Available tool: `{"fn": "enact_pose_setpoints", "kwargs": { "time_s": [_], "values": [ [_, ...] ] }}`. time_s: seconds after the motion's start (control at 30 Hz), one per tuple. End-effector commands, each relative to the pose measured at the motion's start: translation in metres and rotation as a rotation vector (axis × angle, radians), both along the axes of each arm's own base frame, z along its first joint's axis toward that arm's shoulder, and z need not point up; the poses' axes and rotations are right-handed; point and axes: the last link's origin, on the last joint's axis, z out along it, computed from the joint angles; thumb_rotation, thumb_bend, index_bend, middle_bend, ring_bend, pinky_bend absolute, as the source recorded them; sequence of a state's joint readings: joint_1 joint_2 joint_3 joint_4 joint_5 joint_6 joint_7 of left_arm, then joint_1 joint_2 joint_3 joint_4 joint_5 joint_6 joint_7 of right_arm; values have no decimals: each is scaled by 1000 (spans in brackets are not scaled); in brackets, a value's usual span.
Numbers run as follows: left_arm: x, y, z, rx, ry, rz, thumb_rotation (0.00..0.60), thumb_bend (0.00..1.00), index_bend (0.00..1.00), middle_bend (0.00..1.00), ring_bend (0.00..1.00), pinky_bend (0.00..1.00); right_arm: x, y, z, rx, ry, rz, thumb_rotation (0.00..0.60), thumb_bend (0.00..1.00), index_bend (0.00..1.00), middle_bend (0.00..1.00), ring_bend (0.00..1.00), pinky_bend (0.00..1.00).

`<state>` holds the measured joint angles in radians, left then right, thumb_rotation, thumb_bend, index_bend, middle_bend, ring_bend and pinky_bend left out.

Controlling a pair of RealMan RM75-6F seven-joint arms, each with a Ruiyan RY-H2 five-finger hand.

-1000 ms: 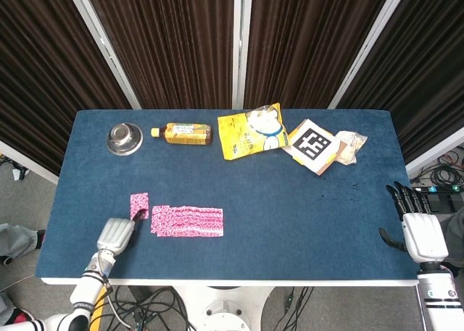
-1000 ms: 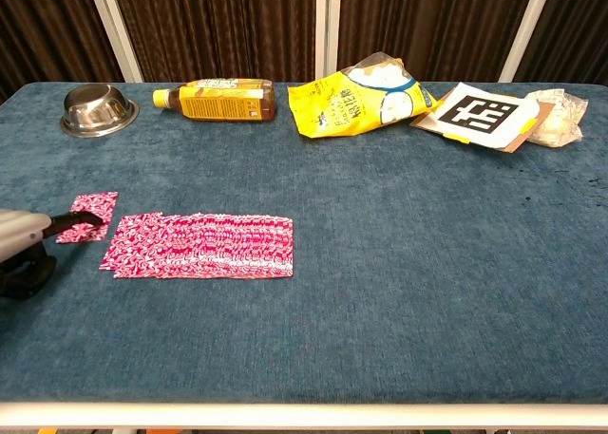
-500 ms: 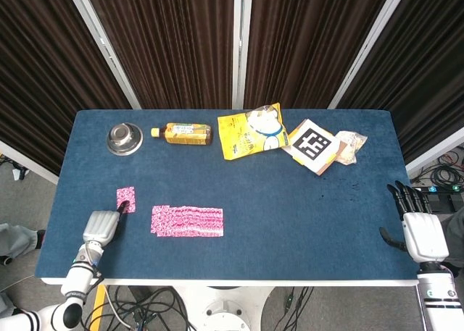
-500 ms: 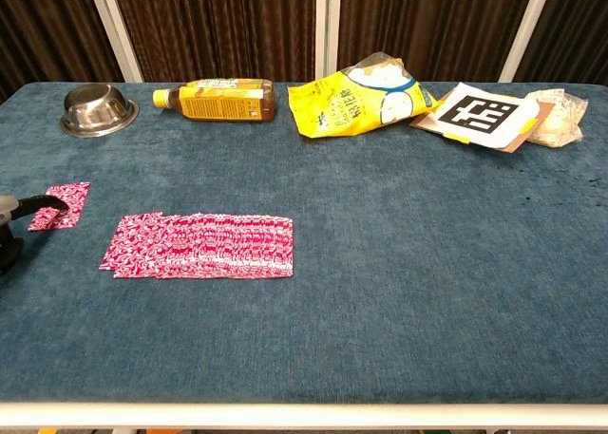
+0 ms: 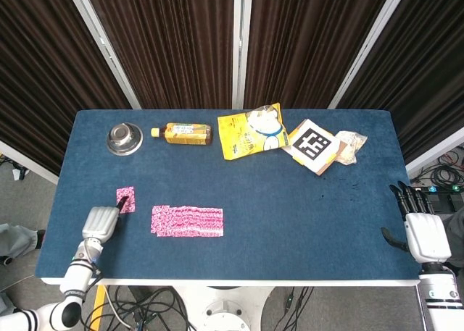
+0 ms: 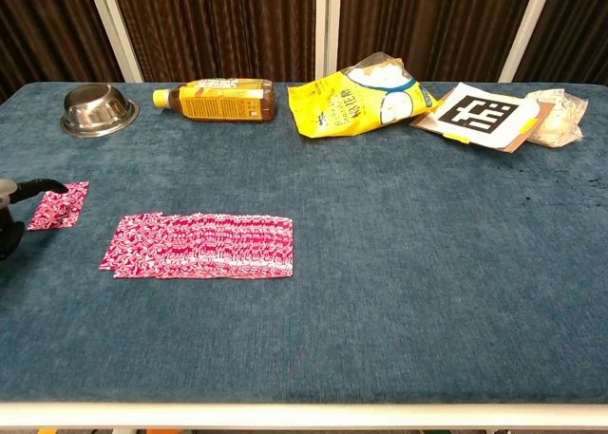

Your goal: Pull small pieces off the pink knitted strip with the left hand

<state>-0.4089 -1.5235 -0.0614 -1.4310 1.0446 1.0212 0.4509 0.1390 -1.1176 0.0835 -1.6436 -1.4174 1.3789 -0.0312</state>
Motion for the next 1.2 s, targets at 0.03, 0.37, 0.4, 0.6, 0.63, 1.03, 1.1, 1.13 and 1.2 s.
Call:
{"fn": "enact_pose_setpoints", "kwargs": {
  "time_s": [0.03, 0.37, 0.4, 0.6, 0.63, 1.03, 1.1, 1.13, 1.2],
  "values": [
    [21, -12, -3, -40, -61, -47, 600, 721, 86, 862, 927, 967, 0, 0, -1, 4, -3, 1, 600, 195, 0, 0, 0, 0],
    [63, -47, -24, -207, -115, -149, 600, 723, 86, 862, 927, 968, 1, -2, 3, -6, -5, 9, 600, 194, 0, 0, 0, 0],
    [65, -48, -25, -210, -112, -152, 600, 725, 87, 861, 927, 967, 1, -1, 4, -6, -4, 9, 600, 195, 0, 0, 0, 0],
    [66, -49, -32, -222, -88, -158, 600, 727, 89, 861, 926, 967, -4, 0, 7, -14, -15, -10, 600, 194, 0, 0, 0, 0],
    [65, -48, -32, -223, -87, -153, 600, 727, 89, 861, 926, 967, -5, 1, 7, -14, -14, -12, 600, 194, 0, 0, 0, 0],
    [54, -35, -35, -214, -66, -98, 600, 730, 95, 859, 926, 966, -6, -1, 5, -4, -4, -11, 600, 195, 0, 0, 0, 0],
    [53, -32, -34, -210, -60, -94, 600, 730, 96, 859, 926, 966, -5, -1, 4, -2, -3, -7, 600, 195, 0, 0, 0, 0],
    [53, -30, -34, -208, -59, -92, 600, 731, 96, 859, 926, 966, -5, -1, 3, -2, -2, -7, 600, 194, 0, 0, 0, 0],
    [52, -27, -34, -206, -54, -88, 600, 731, 97, 858, 926, 966, -4, -2, 3, 0, -1, -5, 600, 194, 0, 0, 0, 0]
  ]
}}
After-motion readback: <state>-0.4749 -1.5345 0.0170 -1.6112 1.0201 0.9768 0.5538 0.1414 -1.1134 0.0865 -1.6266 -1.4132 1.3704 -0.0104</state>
